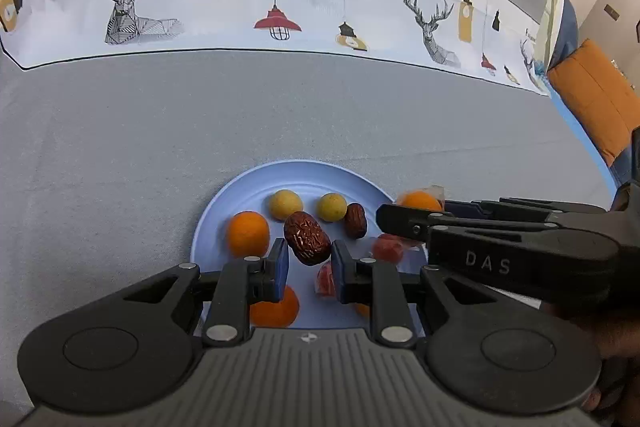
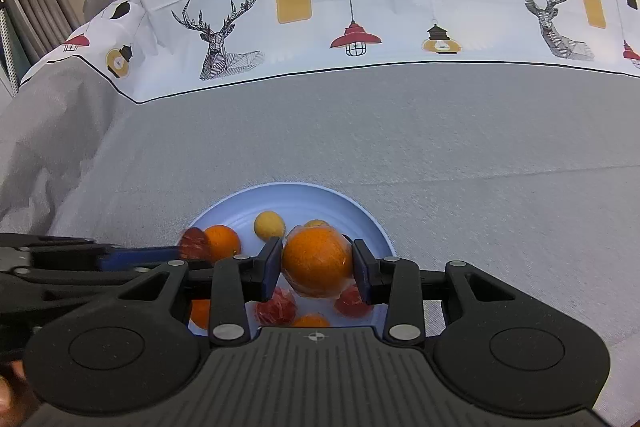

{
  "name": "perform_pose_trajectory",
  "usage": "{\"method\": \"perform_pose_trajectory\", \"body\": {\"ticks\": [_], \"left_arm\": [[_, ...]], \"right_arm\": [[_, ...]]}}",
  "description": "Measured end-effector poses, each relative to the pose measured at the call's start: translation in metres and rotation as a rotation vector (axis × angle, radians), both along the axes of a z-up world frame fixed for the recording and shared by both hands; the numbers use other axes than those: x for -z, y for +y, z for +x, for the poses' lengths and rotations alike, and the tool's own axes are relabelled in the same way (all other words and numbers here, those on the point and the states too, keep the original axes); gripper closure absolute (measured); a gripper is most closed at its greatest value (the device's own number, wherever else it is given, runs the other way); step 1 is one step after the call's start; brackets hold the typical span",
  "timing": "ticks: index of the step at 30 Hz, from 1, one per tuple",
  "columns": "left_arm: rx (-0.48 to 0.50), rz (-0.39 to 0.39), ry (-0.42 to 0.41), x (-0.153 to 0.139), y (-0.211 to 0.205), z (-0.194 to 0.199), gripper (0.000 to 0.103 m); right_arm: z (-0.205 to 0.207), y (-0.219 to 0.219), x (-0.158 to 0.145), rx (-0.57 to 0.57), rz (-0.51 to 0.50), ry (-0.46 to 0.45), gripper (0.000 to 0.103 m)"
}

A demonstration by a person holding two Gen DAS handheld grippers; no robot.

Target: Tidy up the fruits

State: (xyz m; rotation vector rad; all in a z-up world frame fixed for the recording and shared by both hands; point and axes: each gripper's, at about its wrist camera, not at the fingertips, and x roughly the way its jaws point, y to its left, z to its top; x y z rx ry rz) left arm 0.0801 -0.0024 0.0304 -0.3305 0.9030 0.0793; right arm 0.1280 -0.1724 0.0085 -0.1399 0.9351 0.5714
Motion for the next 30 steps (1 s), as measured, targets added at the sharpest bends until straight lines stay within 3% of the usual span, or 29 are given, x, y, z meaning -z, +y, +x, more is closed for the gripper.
{"method": "perform_pose_trajectory", "body": {"ticks": [2, 5, 7, 11, 13, 14, 16, 22, 24, 26, 30], "left_arm": [[0.001, 0.004, -0.002, 0.001, -0.003, 0.004, 0.078], [-0.02, -0.02, 0.003, 0.001, 0.006, 0.009, 0.075], [-0.037, -0.034, 0.004, -0.001, 0.012, 0.006, 0.065], [-0.057, -0.032, 0.002, -0.003, 0.016, 0.004, 0.06], [-0.064, -0.02, -0.001, -0.004, 0.016, 0.002, 0.048], [-0.07, -0.011, -0.007, -0.005, 0.017, 0.0, 0.044], [-0.088, 0.022, -0.029, -0.012, 0.018, -0.006, 0.026], [-0.085, 0.205, -0.224, -0.05, 0.0, -0.041, 0.016], [-0.101, 0.214, -0.242, -0.065, -0.005, -0.049, 0.016], [-0.102, 0.164, -0.244, -0.078, -0.008, -0.059, 0.016], [-0.139, 0.142, -0.24, -0.089, -0.023, -0.079, 0.002]], "right_arm": [[0.0, 0.001, 0.001, 0.0, -0.005, -0.006, 0.062], [0.003, 0.002, 0.002, 0.016, -0.02, -0.009, 0.05], [0.006, 0.0, 0.002, 0.027, -0.014, 0.0, 0.046], [0.006, -0.001, 0.003, 0.033, -0.022, -0.002, 0.035], [0.005, -0.002, 0.002, 0.036, -0.027, -0.008, 0.032], [0.005, -0.003, 0.001, 0.042, -0.027, -0.012, 0.028], [0.004, -0.007, -0.003, 0.058, -0.014, -0.021, 0.021], [-0.01, -0.025, -0.029, 0.092, 0.048, -0.119, 0.003], [-0.019, -0.031, -0.042, 0.1, 0.046, -0.165, 0.001], [-0.027, -0.037, -0.055, 0.114, 0.04, -0.194, 0.001], [-0.05, -0.05, -0.067, 0.151, 0.038, -0.222, 0.001]]}}
